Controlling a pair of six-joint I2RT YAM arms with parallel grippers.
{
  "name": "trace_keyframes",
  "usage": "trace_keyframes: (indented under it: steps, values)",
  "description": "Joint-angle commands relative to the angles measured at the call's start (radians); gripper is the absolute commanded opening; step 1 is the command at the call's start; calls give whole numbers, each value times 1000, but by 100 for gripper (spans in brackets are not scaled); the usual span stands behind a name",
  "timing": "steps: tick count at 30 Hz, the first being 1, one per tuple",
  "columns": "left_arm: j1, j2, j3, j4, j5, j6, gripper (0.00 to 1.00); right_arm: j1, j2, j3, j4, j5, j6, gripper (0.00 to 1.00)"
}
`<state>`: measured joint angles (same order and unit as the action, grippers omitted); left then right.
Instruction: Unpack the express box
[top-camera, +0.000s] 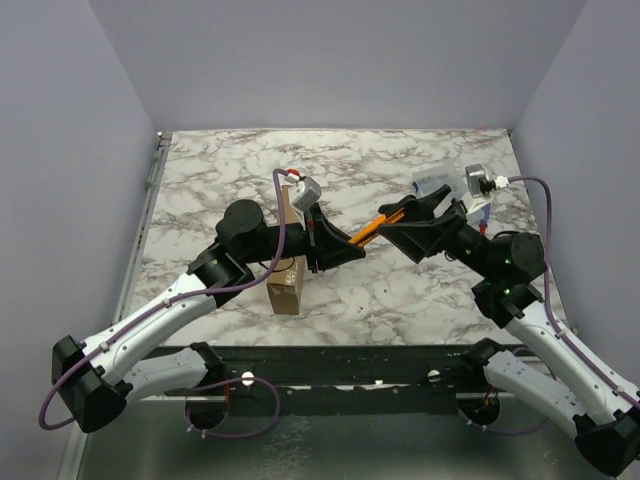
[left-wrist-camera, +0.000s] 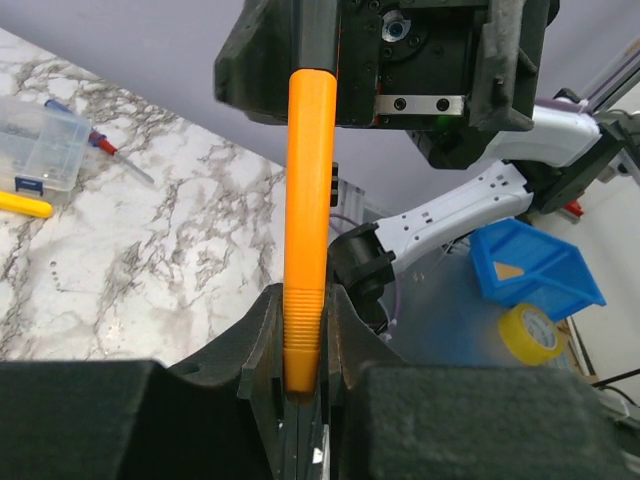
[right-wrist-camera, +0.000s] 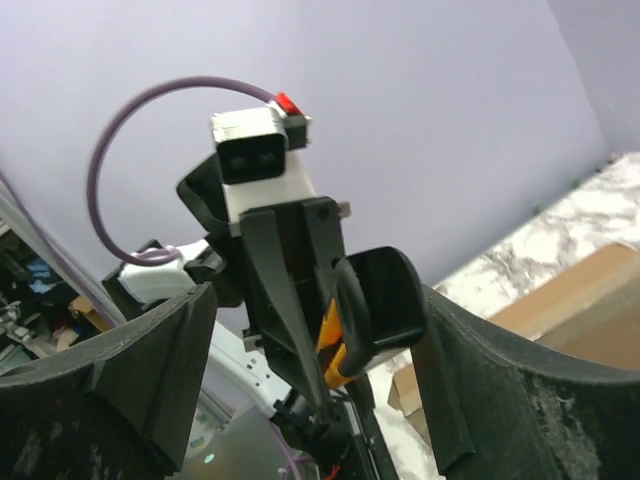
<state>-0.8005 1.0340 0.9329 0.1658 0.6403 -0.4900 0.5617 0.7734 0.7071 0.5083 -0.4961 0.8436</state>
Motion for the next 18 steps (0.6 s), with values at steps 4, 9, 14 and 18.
trace_keyframes:
  steps: [4, 9, 14, 18]
  values:
    - [0, -23, -34, 163, 26, -91, 0, 2, 30, -6, 189, -75, 59, 69]
    - [0, -22, -62, 266, 32, -166, 0, 3, 55, -17, 241, -91, 89, 58]
    - [0, -17, -69, 285, 36, -180, 0, 2, 85, -21, 296, -110, 113, 34]
    - [1, -13, -64, 259, 21, -177, 2, 3, 88, -13, 289, -114, 85, 2]
